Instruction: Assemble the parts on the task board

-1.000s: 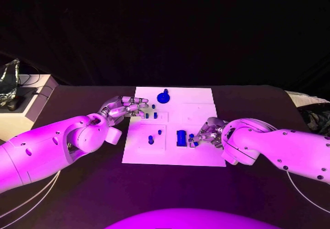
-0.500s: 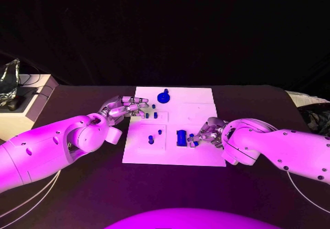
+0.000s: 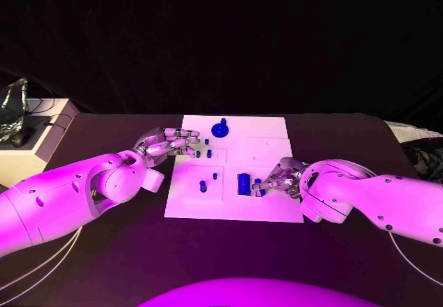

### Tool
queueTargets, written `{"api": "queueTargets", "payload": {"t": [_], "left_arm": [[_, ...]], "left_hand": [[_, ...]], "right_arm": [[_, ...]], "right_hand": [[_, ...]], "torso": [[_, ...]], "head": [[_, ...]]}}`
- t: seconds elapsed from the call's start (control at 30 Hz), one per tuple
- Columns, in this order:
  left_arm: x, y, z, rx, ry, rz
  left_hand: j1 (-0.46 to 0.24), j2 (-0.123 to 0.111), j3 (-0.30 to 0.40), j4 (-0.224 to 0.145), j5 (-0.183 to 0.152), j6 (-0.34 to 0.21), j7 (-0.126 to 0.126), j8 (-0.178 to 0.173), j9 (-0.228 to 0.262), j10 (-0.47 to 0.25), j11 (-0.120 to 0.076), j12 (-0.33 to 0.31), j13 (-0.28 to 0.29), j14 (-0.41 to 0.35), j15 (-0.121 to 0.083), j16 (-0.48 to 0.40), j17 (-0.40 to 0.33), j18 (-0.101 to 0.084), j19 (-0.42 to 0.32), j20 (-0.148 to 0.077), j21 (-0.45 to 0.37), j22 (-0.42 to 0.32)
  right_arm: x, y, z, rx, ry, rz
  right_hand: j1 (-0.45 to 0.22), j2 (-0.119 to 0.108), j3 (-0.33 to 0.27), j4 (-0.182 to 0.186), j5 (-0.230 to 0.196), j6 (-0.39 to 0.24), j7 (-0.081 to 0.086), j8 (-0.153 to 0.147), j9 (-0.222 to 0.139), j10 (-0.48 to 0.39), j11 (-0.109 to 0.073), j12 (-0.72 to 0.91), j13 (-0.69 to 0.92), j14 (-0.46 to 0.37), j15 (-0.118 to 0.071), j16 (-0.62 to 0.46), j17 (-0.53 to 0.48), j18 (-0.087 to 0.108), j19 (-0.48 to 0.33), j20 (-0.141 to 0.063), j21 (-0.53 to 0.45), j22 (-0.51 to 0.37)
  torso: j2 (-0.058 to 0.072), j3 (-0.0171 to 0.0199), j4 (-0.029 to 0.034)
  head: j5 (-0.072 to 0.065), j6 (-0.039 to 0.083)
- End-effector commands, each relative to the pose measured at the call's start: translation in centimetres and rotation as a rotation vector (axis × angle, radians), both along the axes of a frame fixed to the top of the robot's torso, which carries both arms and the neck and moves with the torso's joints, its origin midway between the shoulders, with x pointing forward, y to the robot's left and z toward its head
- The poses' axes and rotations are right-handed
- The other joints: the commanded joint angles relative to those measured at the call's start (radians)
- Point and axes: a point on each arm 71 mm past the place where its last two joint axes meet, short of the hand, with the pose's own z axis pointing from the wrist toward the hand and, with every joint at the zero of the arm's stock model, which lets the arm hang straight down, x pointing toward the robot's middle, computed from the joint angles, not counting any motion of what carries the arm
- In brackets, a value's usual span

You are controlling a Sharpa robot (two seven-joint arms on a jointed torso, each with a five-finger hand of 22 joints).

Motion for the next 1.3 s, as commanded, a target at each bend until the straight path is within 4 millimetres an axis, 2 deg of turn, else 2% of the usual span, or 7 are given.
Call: {"api": "queueTargets", "payload": {"t": [0.03, 0.7, 0.87, 1.0, 1.07, 1.2, 1.3], "left_arm": [[0.0, -0.2, 0.1, -0.012, -0.002, -0.010], [0.0, 0.1, 0.1, -0.007, -0.002, -0.004], [-0.1, 0.1, 0.1, -0.007, -0.002, -0.005], [-0.1, 0.0, 0.1, -0.007, -0.002, -0.005], [-0.1, 0.0, 0.1, -0.008, -0.002, -0.005], [-0.1, 0.0, 0.0, -0.008, -0.002, -0.006], [-0.1, 0.0, 0.0, -0.009, -0.001, -0.006]], "left_hand": [[0.005, 0.001, 0.005, 0.002, 0.004, 0.001, 0.005, -0.002, 0.001, -0.007, -0.001, -0.003, -0.001, -0.002, 0.003, -0.001, -0.001, -0.004, 0.007, 0.001, -0.003, 0.001], [0.007, 0.000, 0.006, 0.000, 0.004, -0.002, 0.007, -0.002, 0.001, -0.007, -0.001, -0.002, -0.001, -0.002, 0.003, -0.001, -0.001, -0.004, 0.008, 0.001, -0.004, 0.003], [0.007, 0.000, 0.006, 0.000, 0.004, -0.002, 0.007, -0.002, 0.001, -0.007, -0.001, -0.002, -0.001, -0.002, 0.003, -0.001, -0.001, -0.004, 0.008, 0.001, -0.004, 0.003], [0.007, 0.000, 0.006, 0.000, 0.004, -0.002, 0.007, -0.002, 0.001, -0.007, -0.001, -0.002, -0.001, -0.002, 0.003, -0.001, -0.001, -0.004, 0.008, 0.001, -0.004, 0.003], [0.007, 0.000, 0.006, 0.000, 0.004, -0.002, 0.007, -0.002, 0.001, -0.007, -0.001, -0.002, -0.001, -0.002, 0.003, -0.001, -0.001, -0.004, 0.008, 0.001, -0.004, 0.003], [0.007, 0.000, 0.007, -0.001, 0.004, -0.002, 0.006, -0.002, 0.001, -0.007, -0.001, -0.002, -0.001, -0.002, 0.003, -0.001, -0.001, -0.004, 0.008, 0.001, -0.004, 0.005], [0.007, 0.000, 0.007, -0.001, 0.004, -0.002, 0.006, -0.002, 0.001, -0.007, -0.001, -0.002, -0.001, -0.002, 0.003, -0.001, -0.001, -0.004, 0.008, 0.001, -0.004, 0.005]], "right_arm": [[-0.1, 0.1, 0.1, 0.009, -0.013, 0.015], [-0.3, -0.2, 0.2, 0.008, -0.017, 0.013], [-0.3, -0.4, 0.2, 0.005, -0.020, 0.011], [-0.3, -0.8, 0.3, 0.003, -0.026, 0.006], [-0.3, -0.9, 0.3, 0.004, -0.029, 0.005], [-0.3, -1.3, 0.3, 0.007, -0.032, 0.012], [-0.4, -1.4, 0.2, 0.010, -0.030, 0.022]], "right_hand": [[-0.011, -0.001, -0.007, 0.004, 0.004, 0.003, -0.001, 0.004, 0.000, 0.001, 0.003, 0.004, 0.034, 0.000, -0.002, 0.001, 0.000, 0.004, 0.048, -0.001, -0.004, 0.163], [-0.011, -0.001, -0.005, 0.013, 0.006, 0.003, -0.001, 0.005, 0.001, 0.001, 0.002, 0.004, 0.034, 0.000, -0.002, 0.001, 0.000, 0.004, 0.048, -0.001, -0.002, 0.163], [0.002, 0.010, -0.002, -0.001, 0.002, 0.004, -0.001, 0.006, 0.001, 0.002, 0.002, 0.004, 0.034, 0.000, -0.003, 0.001, 0.001, 0.004, 0.048, -0.001, -0.002, 0.163], [0.041, 0.026, 0.026, -0.054, -0.052, 0.007, -0.003, 0.008, 0.002, 0.003, 0.001, 0.004, 0.034, -0.001, -0.004, -0.001, -0.001, 0.004, 0.048, -0.002, -0.003, 0.163], [0.039, 0.027, 0.033, -0.065, -0.052, 0.007, -0.002, 0.007, 0.001, 0.003, 0.001, 0.005, 0.035, -0.001, -0.004, -0.001, -0.002, 0.004, 0.048, -0.002, -0.003, 0.163], [0.066, 0.015, 0.044, -0.103, -0.096, 0.009, -0.004, 0.009, 0.002, 0.004, 0.000, 0.006, 0.035, -0.001, -0.004, -0.001, -0.001, 0.003, 0.048, -0.003, -0.003, 0.163], [0.091, 0.008, 0.057, -0.128, -0.154, 0.013, -0.005, 0.012, 0.004, 0.004, -0.001, 0.006, 0.036, -0.001, -0.005, -0.002, -0.002, 0.003, 0.047, -0.003, -0.003, 0.163]], "torso": [[0.000, 0.0001, 0.0000], [0.000, -0.0015, 0.0009], [0.000, -0.0011, 0.0003], [0.000, -0.0001, -0.0007], [0.000, 0.0000, -0.0008], [0.000, 0.0010, -0.0013], [0.000, 0.0007, -0.0012]], "head": [[0.001, -0.001], [0.003, -0.003], [0.004, -0.003], [0.005, -0.001], [0.005, -0.001], [0.006, 0.000], [0.004, 0.001]]}}
